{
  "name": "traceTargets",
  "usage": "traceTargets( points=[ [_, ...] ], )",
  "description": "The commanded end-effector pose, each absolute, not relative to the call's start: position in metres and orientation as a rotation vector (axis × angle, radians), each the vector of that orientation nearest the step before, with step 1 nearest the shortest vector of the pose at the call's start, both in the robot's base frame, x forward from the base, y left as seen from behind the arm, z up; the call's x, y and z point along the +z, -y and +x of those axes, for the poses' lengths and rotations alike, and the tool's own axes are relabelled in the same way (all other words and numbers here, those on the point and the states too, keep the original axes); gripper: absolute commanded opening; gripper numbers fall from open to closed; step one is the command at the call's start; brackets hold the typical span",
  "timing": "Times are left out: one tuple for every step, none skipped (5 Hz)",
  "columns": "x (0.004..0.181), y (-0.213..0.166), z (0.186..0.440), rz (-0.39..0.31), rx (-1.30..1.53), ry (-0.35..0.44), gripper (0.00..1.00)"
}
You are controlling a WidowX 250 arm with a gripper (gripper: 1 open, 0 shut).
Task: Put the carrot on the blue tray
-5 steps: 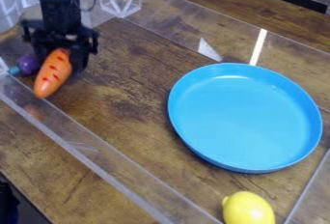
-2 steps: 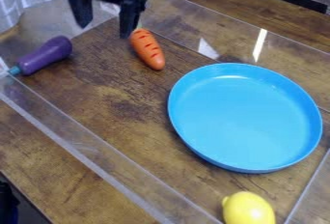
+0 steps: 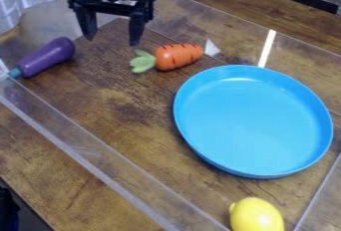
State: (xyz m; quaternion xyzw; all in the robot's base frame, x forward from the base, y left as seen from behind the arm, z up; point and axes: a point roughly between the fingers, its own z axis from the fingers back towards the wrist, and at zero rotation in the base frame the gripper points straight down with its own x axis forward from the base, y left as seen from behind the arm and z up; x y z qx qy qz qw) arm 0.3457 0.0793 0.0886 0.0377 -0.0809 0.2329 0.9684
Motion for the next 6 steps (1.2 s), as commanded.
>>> traceTargets(
  points=[
    [0.092,-0.082,0.359,0.079,0.504,0.214,1.00],
    [0.088,-0.090,0.370,0.067,0.501,0.220,1.00],
    [0.078,-0.091,0.382,0.057,0.479,0.216,1.00],
    [0.069,-0.094,0.394,0.049,0.491,0.216,1.00],
    [0.064,-0.085,0.402,0.032,0.502,0.224,1.00],
    [0.060,-0.073,0.410,0.012,0.508,0.233,1.00]
  ],
)
